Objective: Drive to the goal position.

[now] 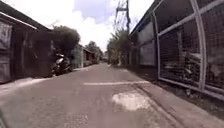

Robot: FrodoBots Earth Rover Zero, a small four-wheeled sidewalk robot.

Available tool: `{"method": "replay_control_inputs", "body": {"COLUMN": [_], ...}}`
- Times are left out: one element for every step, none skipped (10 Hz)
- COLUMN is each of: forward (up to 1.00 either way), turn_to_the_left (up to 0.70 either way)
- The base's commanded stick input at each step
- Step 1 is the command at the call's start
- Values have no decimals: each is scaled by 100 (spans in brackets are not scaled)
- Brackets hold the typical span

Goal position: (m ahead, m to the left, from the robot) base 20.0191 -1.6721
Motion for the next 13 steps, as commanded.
{"method": "replay_control_inputs", "body": {"forward": [100, 100, 100, 100, 100, 100, 100, 100, 100, 100, 100, 100, 100], "turn_to_the_left": [27, 24, 0, 0, 0, 0, 0, 0, 0, 0, 0, 0, 0]}}
